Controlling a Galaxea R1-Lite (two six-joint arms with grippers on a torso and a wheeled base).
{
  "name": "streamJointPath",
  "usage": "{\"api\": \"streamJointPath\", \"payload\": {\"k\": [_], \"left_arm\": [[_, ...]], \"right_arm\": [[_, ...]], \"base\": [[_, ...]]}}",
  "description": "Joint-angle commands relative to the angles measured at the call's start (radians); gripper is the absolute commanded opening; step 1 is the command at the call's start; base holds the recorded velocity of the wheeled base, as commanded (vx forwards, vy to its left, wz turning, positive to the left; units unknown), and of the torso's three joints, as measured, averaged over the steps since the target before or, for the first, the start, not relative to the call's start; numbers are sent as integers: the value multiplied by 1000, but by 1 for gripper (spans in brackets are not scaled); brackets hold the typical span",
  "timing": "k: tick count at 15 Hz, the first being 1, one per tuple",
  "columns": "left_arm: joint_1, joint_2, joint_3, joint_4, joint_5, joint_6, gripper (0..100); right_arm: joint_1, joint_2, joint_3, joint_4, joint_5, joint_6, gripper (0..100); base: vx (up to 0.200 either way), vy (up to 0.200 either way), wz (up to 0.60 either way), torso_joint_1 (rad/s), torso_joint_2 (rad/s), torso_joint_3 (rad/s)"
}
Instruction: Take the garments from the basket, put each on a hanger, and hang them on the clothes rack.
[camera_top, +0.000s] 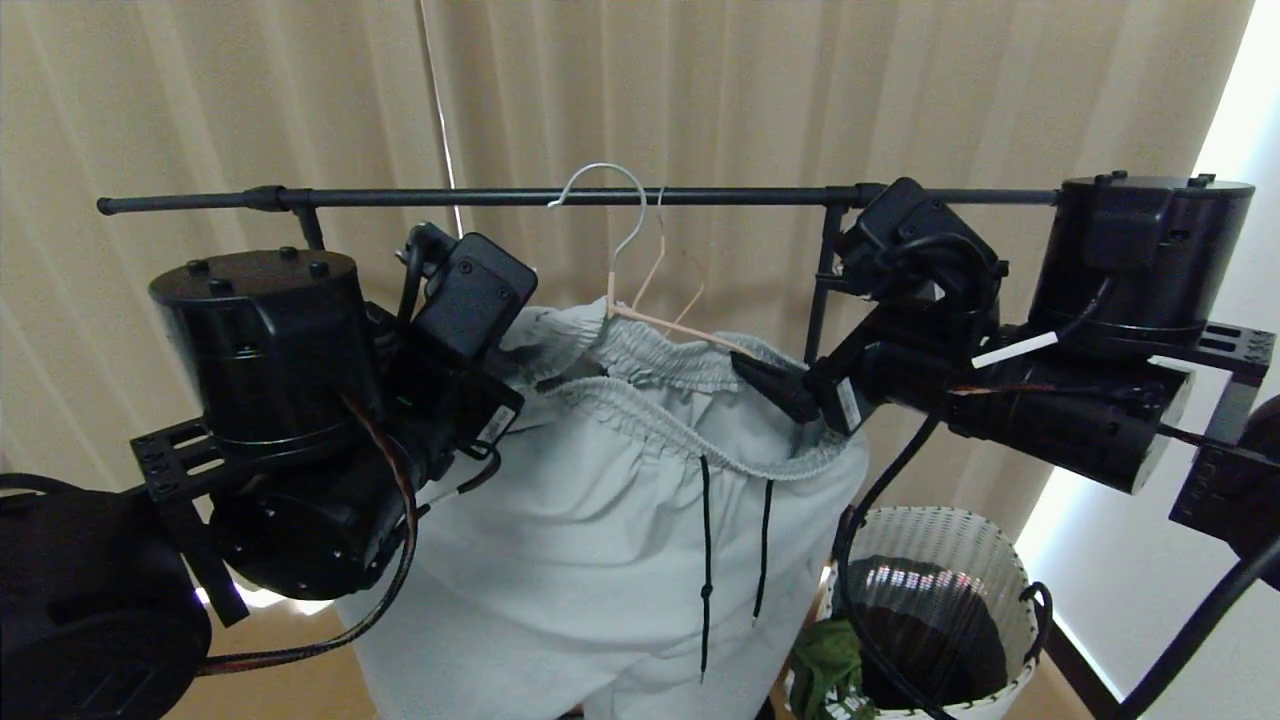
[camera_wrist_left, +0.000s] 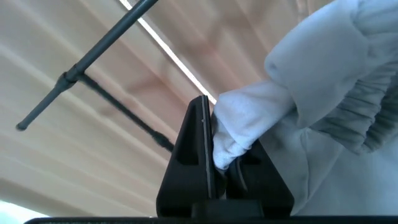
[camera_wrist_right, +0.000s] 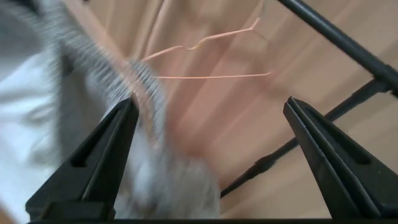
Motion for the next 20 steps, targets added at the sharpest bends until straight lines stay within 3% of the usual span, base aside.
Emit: {"api": "streamJointPath", "payload": {"k": [1,5,9,16,17,20], "left_arm": [[-13,-11,8,-3,-2,-2,0],[-51,-40,29,-3,-10,-3,0],[-70,-56,34,-3,-76,-3,0],[-51,-63,42,-17,-77,-3,0],[-45,-60,40,-29,-76,-3,0],[-25,-60,42,-34,-76,-2,0]], "right_arm": [[-2,55,-34,-8,-8,-40,100],[-1,130,-82,-89,-19,-100,100],[18,153,-94,-93,-19,-106,100],[25,139,-85,-97,-18,-103,100],[25,138,-83,-97,-18,-101,0],[25,127,-72,-107,-18,-101,0]], "base": [[0,0,0,0,0,0],[0,0,0,0,0,0],[0,0,0,0,0,0],[0,0,0,0,0,0],[0,0,0,0,0,0],[0,0,0,0,0,0]]}}
